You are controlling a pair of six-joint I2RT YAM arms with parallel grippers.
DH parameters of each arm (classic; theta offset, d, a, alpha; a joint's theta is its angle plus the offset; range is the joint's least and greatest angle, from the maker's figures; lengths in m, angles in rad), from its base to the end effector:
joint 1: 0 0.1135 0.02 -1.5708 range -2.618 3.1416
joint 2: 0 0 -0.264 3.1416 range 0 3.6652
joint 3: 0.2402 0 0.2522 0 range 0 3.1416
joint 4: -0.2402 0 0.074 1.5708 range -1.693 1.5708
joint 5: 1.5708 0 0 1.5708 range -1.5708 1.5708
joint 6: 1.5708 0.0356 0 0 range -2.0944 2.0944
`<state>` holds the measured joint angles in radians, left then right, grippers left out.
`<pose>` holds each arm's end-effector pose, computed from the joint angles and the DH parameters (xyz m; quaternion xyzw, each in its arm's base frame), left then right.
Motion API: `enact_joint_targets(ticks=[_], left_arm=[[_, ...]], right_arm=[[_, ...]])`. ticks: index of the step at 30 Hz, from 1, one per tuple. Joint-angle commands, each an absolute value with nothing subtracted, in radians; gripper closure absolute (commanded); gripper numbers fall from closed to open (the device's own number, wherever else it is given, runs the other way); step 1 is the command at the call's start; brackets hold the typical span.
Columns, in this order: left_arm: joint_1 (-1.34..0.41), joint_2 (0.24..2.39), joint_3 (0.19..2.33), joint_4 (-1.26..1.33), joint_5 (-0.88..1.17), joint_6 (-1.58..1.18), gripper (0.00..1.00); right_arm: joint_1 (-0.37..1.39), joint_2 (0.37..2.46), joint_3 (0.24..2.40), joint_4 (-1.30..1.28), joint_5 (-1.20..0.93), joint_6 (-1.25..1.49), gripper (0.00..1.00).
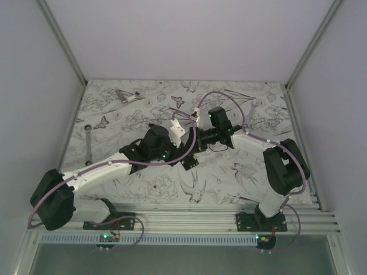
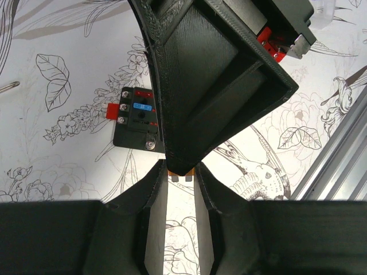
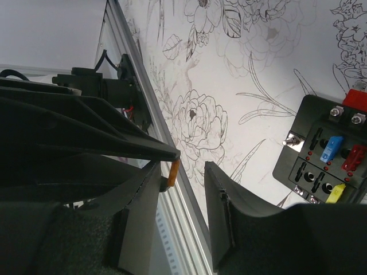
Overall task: Snap on the fuse box
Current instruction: Pick up the fuse from the center of the board.
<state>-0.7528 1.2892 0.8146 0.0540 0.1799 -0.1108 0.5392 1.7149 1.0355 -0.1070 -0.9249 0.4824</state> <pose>0.2083 -0.2039 0.2640 0.3101 0.7776 -0.2952 0.4604 0.2888 0.2059 0.2000 -0.1939 0.8218 0.5269 0.0969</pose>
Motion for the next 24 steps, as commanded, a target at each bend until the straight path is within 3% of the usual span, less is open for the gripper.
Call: enact_joint_targets(ticks=[1,16,24], left_arm=[[-0.758,1.281,0.841,0.096,0.194,-0.083,0.9],[-0.773,1.281,0.884,0.14,0.194,-0.015,0.91],[-0.776,1.301,0.876,0.196,0.174,-0.02,0.92]], right_arm=[[0.557,1.728,1.04,-0.098,-0.978,0.463,0.58],[0.58,1.779,1.058,-0.12,-0.981,0.446,0.72],[0.583,1.779,1.059,-0.1,-0.971,0.46,0.92]])
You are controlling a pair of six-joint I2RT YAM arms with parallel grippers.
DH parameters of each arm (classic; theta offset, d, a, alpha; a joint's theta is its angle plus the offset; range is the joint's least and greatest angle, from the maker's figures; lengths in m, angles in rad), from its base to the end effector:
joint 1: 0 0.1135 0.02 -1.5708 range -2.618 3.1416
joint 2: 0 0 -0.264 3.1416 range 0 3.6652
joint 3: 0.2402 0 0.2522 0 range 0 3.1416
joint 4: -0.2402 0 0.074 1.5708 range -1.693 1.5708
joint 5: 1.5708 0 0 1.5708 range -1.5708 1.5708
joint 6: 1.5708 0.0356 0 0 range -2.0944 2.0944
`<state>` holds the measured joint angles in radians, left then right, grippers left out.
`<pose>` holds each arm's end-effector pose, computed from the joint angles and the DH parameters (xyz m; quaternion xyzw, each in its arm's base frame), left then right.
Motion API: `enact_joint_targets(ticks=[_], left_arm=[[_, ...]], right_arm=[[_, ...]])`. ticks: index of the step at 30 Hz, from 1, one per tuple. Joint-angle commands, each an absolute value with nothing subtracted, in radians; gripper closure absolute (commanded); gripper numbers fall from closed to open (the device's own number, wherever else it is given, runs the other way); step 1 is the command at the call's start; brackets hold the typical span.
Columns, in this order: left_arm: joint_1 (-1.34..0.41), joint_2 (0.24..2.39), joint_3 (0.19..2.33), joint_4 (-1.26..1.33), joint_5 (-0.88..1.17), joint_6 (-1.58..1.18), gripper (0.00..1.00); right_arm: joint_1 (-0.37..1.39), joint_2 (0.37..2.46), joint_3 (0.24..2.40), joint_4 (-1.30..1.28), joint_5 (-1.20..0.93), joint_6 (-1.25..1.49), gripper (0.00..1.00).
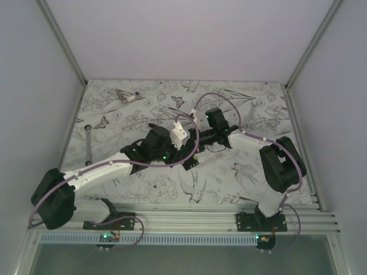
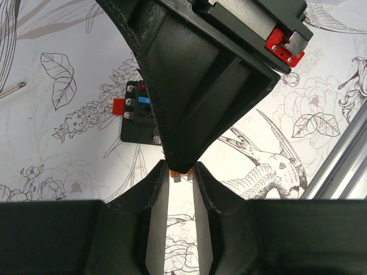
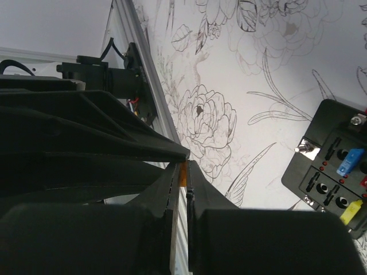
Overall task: Snap on the fuse box
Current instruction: Pick up the fuse from the center of the board.
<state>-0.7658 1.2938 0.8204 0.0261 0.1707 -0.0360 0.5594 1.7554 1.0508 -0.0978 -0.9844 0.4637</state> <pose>0.2059 -0.2064 0.2620 0.3433 0.7715 -0.2735 0.4605 0.2886 0.2157 0.1927 -0.2160 0.8076 0.5437 0.0736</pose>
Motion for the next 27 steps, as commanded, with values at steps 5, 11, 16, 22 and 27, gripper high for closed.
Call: enact_joint_targets(ticks=[5,11,16,22,27], left_arm=[[-0.778,1.301,0.874,0.207,0.169,-0.02,0.89],[-0.777,1.292,0.846,0.21,0.123,-0.043,0.76],[-0.761,1.232,0.799,0.209,0.075,-0.092,0.65],[-0.711,1.17,0.708,0.207,0.053,-0.241,0.49],[-0.656,1.152,0.641,0.167,0.031,-0.444,0.3]], right_arm=[[0.582,1.763,1.053,-0.101,-0.93,0.456,1.0],[0.567,1.727,1.052,-0.103,-0.855,0.445,1.0],[0.55,1.693,1.047,-0.121,-0.79,0.427,1.0],[0.553,1.638,1.033,-0.186,-0.641,0.381,1.0],[0.578,1.586,1.031,-0.265,-0.479,0.335,1.0]])
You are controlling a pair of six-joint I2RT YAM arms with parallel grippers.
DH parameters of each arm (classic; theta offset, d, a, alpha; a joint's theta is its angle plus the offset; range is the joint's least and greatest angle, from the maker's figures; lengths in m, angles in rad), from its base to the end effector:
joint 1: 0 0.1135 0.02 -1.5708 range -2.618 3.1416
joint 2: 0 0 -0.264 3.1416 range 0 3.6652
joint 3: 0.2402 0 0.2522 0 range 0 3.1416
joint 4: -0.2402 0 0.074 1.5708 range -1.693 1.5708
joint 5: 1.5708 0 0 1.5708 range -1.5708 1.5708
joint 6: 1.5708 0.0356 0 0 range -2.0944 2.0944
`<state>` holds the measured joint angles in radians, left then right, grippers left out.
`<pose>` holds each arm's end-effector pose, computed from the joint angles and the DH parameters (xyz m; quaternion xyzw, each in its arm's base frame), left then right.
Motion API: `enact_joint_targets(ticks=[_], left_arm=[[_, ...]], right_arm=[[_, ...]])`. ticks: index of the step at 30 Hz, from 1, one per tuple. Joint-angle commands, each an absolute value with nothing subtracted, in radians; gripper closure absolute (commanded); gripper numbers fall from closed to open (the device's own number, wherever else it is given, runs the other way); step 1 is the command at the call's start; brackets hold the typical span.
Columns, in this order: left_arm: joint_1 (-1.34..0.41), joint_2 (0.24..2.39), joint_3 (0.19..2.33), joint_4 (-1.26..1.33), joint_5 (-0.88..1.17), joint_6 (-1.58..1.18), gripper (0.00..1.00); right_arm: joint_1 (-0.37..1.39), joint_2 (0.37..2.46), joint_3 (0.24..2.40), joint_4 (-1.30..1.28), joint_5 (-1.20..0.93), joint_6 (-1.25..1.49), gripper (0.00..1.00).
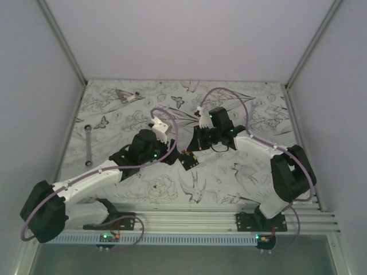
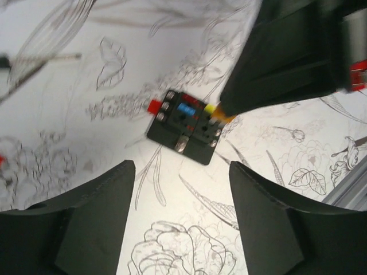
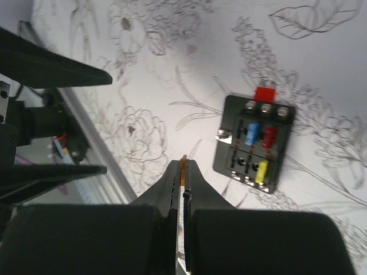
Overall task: Snap on the fuse box
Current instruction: Pick up the fuse from the center of the board, then install the fuse at the fuse box base.
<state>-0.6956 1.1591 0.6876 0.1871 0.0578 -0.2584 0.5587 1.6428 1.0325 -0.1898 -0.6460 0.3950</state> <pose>0.2021 -0.1714 0.2669 0.1904 0.7771 -0.2958 0.5220 0.2816 0.2013 0.2121 -0.1907 0.8661 0.4249 0.1817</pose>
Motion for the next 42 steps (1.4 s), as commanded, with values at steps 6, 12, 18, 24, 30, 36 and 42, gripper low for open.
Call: enact_joint_targets(ticks=[6,12,18,24,30,36,42], left_arm=[[-0.61,1.198,0.635,0.105,0.069,-0.583,0.18],[-0.577,1.247,0.653,0.037,0.072,-0.656,0.08],[-0.545,1.261,0.659,0.013,0.095,-0.69,0.03],[-0.531,1.261,0.662,-0.001,0.1,-0.699,0.01],[-0.526,1.261,0.661,-0.02,0.094,-0.706,0.0],[-0.525,1.261,0.666,-0.026,0.093,-0.706,0.0],[-0.526,1.261,0.67,-0.03,0.095,-0.707,0.0]], right_arm=[[0.631,1.576,1.033,-0.317,-0.312,0.303,1.0],[0.69,1.59,1.045,-0.355,-0.193,0.292,1.0],[0.732,1.61,1.04,-0.362,-0.127,0.301,1.0],[0.757,1.638,1.039,-0.329,-0.088,0.322,1.0],[0.768,1.655,1.036,-0.312,-0.049,0.33,1.0],[0.769,1.656,1.031,-0.29,-0.025,0.34,1.0],[0.773,1.678,1.03,-0.275,-0.024,0.344,1.0]])
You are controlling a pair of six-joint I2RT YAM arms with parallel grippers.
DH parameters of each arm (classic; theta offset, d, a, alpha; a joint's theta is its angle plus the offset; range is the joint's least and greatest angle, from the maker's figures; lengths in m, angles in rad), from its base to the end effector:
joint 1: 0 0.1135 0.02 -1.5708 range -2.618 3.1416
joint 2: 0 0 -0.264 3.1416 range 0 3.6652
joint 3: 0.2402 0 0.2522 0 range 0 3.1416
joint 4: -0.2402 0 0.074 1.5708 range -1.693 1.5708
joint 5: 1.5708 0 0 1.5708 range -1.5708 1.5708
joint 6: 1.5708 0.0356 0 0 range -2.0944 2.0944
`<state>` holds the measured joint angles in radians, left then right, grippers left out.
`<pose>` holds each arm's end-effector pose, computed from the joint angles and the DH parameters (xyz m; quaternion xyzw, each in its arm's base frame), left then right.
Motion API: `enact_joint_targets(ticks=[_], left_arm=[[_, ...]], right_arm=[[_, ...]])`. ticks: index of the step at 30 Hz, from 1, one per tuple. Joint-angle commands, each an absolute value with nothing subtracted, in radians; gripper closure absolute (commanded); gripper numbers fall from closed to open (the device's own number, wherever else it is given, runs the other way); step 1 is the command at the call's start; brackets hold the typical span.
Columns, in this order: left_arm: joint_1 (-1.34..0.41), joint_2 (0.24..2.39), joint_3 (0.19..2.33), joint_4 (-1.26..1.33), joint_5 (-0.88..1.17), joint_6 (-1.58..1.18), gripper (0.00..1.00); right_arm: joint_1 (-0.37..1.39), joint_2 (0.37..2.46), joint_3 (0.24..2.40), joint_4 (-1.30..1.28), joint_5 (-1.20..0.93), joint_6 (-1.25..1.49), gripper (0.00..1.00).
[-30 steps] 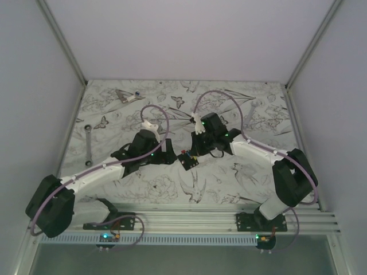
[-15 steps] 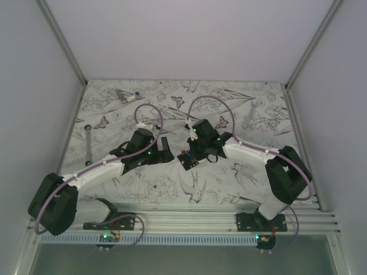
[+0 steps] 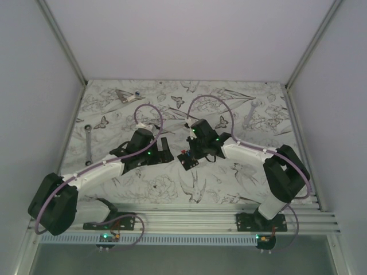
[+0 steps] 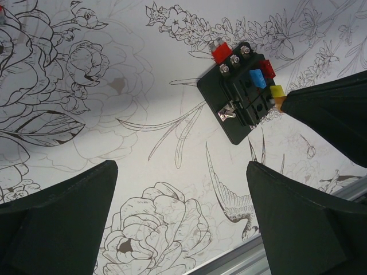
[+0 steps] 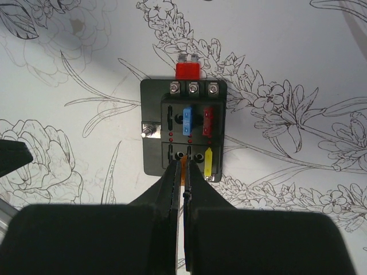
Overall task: Snap on the fuse box
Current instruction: Install the fuse at the fuse box base.
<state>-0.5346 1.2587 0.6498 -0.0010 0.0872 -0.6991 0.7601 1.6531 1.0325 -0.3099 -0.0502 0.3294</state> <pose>0.2255 -0.1371 0.2112 -0.0527 0.8846 -0.2986 0.3543 0.2462 0.2365 0.1951 -0.2105 0.9253 0.1834 0.2567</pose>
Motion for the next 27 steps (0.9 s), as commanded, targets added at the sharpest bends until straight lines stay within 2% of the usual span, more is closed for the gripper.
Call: enact_joint_targets(ticks=[1,27], left_arm=[[-0.525,1.261,0.669,-0.03,0.094,-0.707,0.0],[-0.525,1.262,0.675,-0.035,0.103,-0.712,0.0]], right_arm=[[0.774,1.682,1.03,-0.275,-0.024,0.345,1.0],[0.795,1.681,1.002,-0.223,0.012,0.335,1.0]])
